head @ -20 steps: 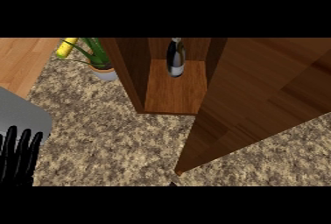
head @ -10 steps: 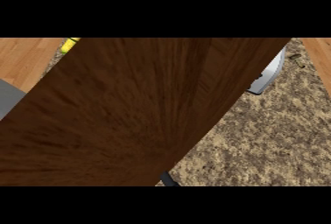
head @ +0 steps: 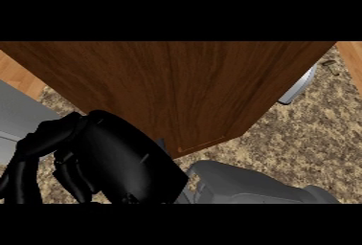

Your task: Pick up the wine, place it into the cabinet and close the cabinet

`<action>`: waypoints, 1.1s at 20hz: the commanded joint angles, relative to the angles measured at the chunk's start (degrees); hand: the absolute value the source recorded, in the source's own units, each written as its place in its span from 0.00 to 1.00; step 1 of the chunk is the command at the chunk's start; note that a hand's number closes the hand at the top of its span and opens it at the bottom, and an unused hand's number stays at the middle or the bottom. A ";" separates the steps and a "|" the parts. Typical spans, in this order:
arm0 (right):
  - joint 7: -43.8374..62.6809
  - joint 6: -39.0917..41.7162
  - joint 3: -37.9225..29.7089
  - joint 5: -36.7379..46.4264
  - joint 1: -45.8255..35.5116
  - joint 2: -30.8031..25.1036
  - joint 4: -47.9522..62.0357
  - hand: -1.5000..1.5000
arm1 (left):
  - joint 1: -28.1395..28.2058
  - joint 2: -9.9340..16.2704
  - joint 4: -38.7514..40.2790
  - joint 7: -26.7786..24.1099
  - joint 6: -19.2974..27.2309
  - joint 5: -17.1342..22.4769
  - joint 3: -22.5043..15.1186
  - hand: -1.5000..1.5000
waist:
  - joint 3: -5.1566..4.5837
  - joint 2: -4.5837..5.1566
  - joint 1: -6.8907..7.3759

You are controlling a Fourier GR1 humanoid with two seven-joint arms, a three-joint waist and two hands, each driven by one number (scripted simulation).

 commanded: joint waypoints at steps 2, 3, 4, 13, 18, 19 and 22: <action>-6.17 1.20 -4.17 -7.90 -12.87 0.33 16.68 1.00 | -3.25 1.43 2.84 2.63 -2.43 3.67 2.95 0.00 | 0.00 0.60 -0.47; -6.84 2.39 -5.20 -10.29 -15.79 0.34 18.88 1.00 | -3.07 1.20 3.41 1.89 -2.54 2.88 3.54 0.00 | 0.01 0.45 -0.39; -6.91 3.98 -5.61 -15.21 -14.31 0.34 19.69 1.00 | 0.63 0.94 0.28 1.94 -3.46 3.82 3.71 0.00 | 0.08 0.29 0.61; -6.82 23.71 -11.02 -33.38 -17.13 0.35 37.76 1.00 | 0.32 2.95 1.28 3.75 -5.46 5.80 9.01 0.00 | 0.12 0.39 -0.06; -19.57 26.09 -13.61 -22.95 -18.33 0.03 50.25 1.00 | 0.15 2.65 3.74 3.75 -6.87 7.17 12.52 0.00 | 0.11 0.50 -1.07; -20.84 26.06 -15.17 -22.71 -20.00 -0.17 52.10 1.00 | -1.07 3.13 3.09 5.35 -5.66 7.83 12.41 0.00 | 0.14 0.54 -1.59; -23.93 26.01 -16.15 -21.78 -19.31 -1.45 54.45 1.00 | -1.86 2.86 3.72 5.77 -5.27 7.20 12.20 0.00 | 0.16 0.59 -2.70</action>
